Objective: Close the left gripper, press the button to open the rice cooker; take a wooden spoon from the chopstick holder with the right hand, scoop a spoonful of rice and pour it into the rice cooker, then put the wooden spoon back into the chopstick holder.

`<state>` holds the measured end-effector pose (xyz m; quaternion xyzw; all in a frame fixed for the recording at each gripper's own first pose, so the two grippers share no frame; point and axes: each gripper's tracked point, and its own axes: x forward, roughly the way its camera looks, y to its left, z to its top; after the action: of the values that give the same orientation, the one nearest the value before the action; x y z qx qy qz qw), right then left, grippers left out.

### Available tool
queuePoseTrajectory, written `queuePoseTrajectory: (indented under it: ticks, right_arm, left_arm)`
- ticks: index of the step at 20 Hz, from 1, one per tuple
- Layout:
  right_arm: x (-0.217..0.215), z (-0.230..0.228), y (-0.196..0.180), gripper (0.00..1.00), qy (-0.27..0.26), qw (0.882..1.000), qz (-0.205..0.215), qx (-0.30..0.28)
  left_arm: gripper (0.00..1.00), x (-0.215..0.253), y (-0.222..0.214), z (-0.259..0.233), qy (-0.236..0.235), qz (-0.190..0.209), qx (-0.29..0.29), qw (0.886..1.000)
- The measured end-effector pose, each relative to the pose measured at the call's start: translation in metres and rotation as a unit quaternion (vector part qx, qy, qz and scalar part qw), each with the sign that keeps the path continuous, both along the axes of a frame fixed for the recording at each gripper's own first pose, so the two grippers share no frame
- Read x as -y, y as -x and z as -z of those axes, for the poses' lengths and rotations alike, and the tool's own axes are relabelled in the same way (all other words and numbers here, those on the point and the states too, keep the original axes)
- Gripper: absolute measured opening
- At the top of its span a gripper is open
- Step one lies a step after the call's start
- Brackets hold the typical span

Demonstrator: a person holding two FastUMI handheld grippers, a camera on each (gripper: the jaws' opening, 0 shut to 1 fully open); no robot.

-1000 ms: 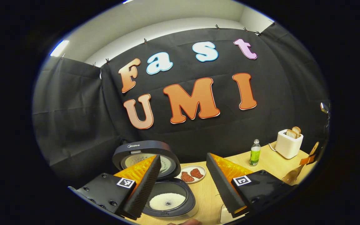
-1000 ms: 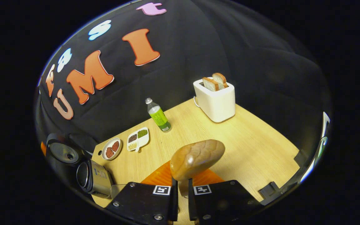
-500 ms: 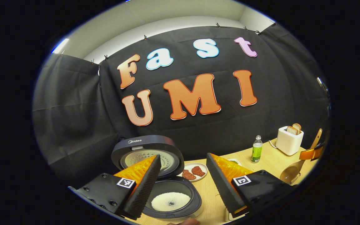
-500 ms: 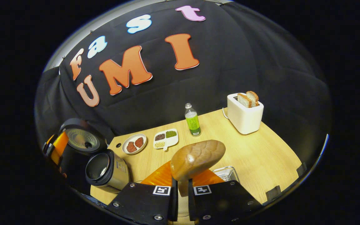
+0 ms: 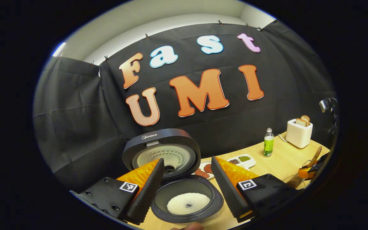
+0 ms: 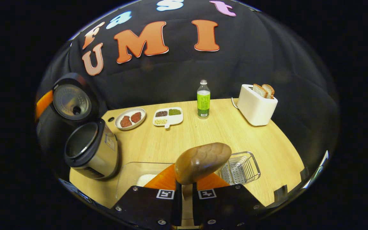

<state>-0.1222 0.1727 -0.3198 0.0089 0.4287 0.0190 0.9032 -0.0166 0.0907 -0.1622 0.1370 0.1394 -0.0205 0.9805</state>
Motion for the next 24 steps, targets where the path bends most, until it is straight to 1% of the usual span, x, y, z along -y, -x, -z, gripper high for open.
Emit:
queuePoseTrajectory:
  ticks: [4, 5, 6, 8, 9, 10, 11, 13, 18, 19, 20, 24]
  right_arm:
    - [-0.001, 0.016, 0.005, 0.13, 0.051, 0.999, 0.015, 0.013]
    - [-0.001, 0.018, 0.003, 0.13, 0.064, 0.997, 0.018, 0.025]
    - [-0.001, 0.017, 0.000, 0.13, 0.076, 0.996, 0.019, 0.038]
    - [-0.006, 0.020, 0.001, 0.12, 0.096, 0.994, 0.016, 0.048]
    - [-0.008, 0.023, 0.002, 0.08, 0.102, 0.993, 0.016, 0.050]
    - [-0.013, 0.025, 0.005, 0.12, 0.106, 0.993, 0.016, 0.053]
    - [-0.016, 0.028, 0.006, 0.12, 0.106, 0.993, 0.018, 0.052]
    - [-0.019, 0.033, 0.012, 0.12, 0.091, 0.994, 0.035, 0.049]
    - [-0.022, 0.044, 0.018, 0.11, 0.054, 0.996, 0.053, 0.048]
    - [-0.024, 0.047, 0.023, 0.11, 0.041, 0.997, 0.060, 0.038]
    - [-0.024, 0.045, 0.022, 0.11, 0.029, 0.996, 0.074, 0.046]
    - [-0.033, 0.049, 0.024, 0.11, -0.022, 0.995, 0.095, 0.019]
  left_arm:
    - [0.98, -0.014, 0.002, 0.004, -0.008, 0.004, -0.006, 1.000]
    - [1.00, -0.017, 0.002, 0.002, -0.013, 0.003, -0.005, 1.000]
    - [0.98, -0.020, 0.002, 0.001, -0.015, 0.001, -0.002, 1.000]
    - [0.98, -0.024, 0.003, 0.005, -0.013, -0.007, -0.007, 1.000]
    - [0.98, -0.026, 0.004, 0.009, -0.010, -0.010, -0.012, 1.000]
    - [0.98, -0.027, 0.004, 0.011, -0.009, -0.012, -0.017, 1.000]
    - [0.98, -0.029, 0.005, 0.011, -0.009, -0.013, -0.020, 1.000]
    - [0.98, -0.029, 0.004, 0.013, -0.013, -0.010, -0.024, 1.000]
    - [0.98, -0.025, 0.002, 0.016, -0.021, 0.000, -0.031, 0.999]
    - [0.98, -0.024, 0.003, 0.018, -0.020, 0.003, -0.033, 0.999]
    - [0.98, -0.023, 0.002, 0.019, -0.021, 0.005, -0.035, 0.999]
    - [0.98, -0.025, 0.004, 0.021, -0.018, 0.006, -0.041, 0.999]
